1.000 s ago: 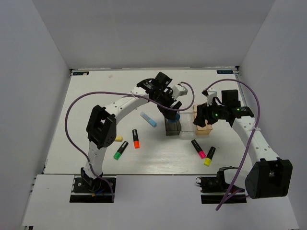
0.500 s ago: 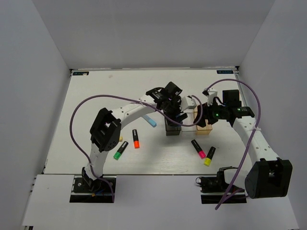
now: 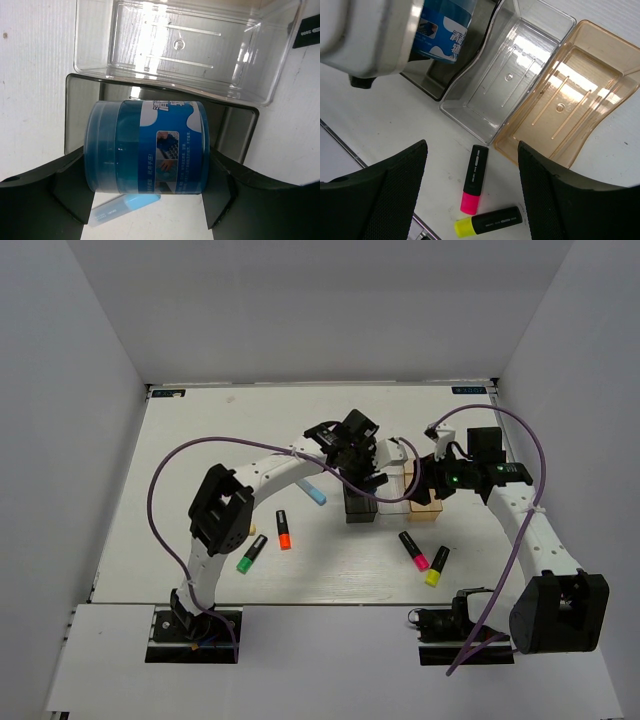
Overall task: Sort the stationery into containers
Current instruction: Place the stationery in the storage box.
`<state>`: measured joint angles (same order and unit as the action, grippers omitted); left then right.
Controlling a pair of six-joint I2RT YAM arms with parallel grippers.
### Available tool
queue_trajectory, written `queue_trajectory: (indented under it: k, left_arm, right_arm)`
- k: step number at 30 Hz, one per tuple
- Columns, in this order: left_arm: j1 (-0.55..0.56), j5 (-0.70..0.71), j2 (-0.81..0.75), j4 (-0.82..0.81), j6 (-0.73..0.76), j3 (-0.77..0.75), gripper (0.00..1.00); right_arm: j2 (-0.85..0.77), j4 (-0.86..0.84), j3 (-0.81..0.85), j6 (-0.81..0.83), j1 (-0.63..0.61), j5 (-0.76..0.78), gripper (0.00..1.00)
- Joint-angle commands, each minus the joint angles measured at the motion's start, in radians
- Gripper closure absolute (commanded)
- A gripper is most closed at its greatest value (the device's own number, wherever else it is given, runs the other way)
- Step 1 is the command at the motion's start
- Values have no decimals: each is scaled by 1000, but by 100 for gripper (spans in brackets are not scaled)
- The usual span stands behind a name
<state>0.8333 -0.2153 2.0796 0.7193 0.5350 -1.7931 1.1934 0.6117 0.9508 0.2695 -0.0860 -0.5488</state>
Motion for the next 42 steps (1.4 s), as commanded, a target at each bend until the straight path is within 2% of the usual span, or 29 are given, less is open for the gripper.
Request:
queue_trajectory:
  k: [1,6,7,9,11,16,18,23,27,30,32,36,37,39,40,41,42]
  left_arm:
    - [-3,5,3,-34,13,-34,83]
    - [-10,2,11,-37,-4,-22,72]
    - [-10,4,11,-37,-7,-17,65]
    - [-8,8,8,-41,-18,-11,60]
    - [-10,16,4,-50,-20,-8,43]
    - [-7,36,-15,-60,-29,-6,25]
    - [-10,39,-21,-61,-30,-5,25]
    - [-10,45,-33,-57,-38,7,15]
    - [-2,45,-46,-57,-46,15,13]
    - [3,53,-50,-58,-46,17,6]
    - [6,51,-59,-64,-50,18,6]
    - [6,65,-104,-61,-108,30,24]
    - [6,73,-162,-72,-128,43,51]
    - [4,174,-247,-130,-254,137,89]
    - [4,204,-278,-138,-355,170,100]
    - [3,396,-347,-144,-409,204,100]
    - [1,459,-416,-138,-514,306,100]
  right_arm:
    - [-8,10,-6,11,9,-34,25]
    - [-8,14,-6,13,20,-42,25]
    - [-14,13,-6,14,22,-42,25]
    - [-6,13,-6,14,23,-46,25]
    - [-8,16,-6,14,26,-48,25]
    - [-5,16,-4,17,32,-51,23]
    - [-5,16,-7,16,34,-54,23]
    - [-2,17,-7,19,42,-56,23]
    - [0,19,-7,17,45,-56,23]
    - [2,19,-7,16,55,-59,23]
    - [5,19,-9,17,52,-57,23]
    - [3,19,-10,17,61,-57,23]
    - [2,19,-9,19,63,-57,23]
    - [2,20,-10,22,66,-59,23]
    - [2,19,-7,19,63,-57,23]
    - [-2,17,-10,22,60,-59,23]
    - [0,17,-14,25,65,-59,23]
